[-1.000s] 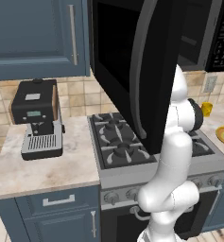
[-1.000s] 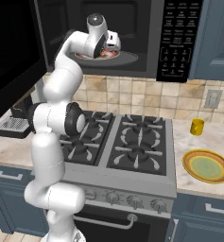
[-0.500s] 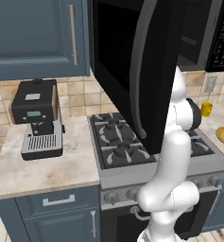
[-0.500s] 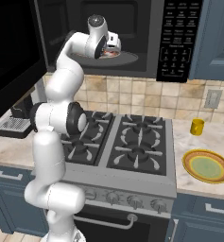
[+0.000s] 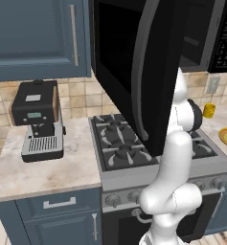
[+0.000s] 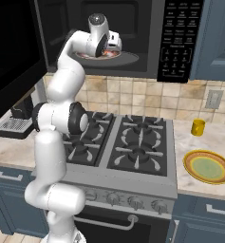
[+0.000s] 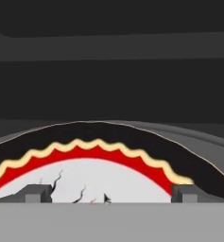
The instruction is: Pick the shrimp from the microwave and place it on plate located on the counter.
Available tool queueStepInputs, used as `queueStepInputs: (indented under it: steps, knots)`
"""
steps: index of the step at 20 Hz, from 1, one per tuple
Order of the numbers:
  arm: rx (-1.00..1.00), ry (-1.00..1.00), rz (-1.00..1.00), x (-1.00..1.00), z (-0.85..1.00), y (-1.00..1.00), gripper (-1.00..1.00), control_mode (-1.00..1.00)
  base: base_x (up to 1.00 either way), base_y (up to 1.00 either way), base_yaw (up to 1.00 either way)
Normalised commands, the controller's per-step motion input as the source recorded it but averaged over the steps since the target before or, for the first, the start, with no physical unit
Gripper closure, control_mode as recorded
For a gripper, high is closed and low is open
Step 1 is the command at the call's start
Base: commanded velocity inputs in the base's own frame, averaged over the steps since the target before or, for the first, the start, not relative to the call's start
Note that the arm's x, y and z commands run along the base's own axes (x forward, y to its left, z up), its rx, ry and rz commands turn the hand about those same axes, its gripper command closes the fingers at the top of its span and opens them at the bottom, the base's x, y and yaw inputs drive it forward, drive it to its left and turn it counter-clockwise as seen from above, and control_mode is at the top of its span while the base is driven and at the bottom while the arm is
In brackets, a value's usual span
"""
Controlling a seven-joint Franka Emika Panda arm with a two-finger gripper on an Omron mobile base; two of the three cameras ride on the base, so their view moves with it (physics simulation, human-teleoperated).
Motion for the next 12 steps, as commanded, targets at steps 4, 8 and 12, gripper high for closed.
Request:
queueStepInputs:
  steps: [4, 8, 12]
  knots:
    - [0.0, 0.0, 0.0, -0.18, 0.0, 0.0, -1.0, -1.0, 0.0, 0.0, 0.0]
    - [0.0, 0.0, 0.0, -0.31, -0.01, 0.0, -1.0, -1.0, 0.0, 0.0, 0.0]
    - [0.0, 0.0, 0.0, -0.28, -0.01, 0.0, -1.0, -1.0, 0.0, 0.0, 0.0]
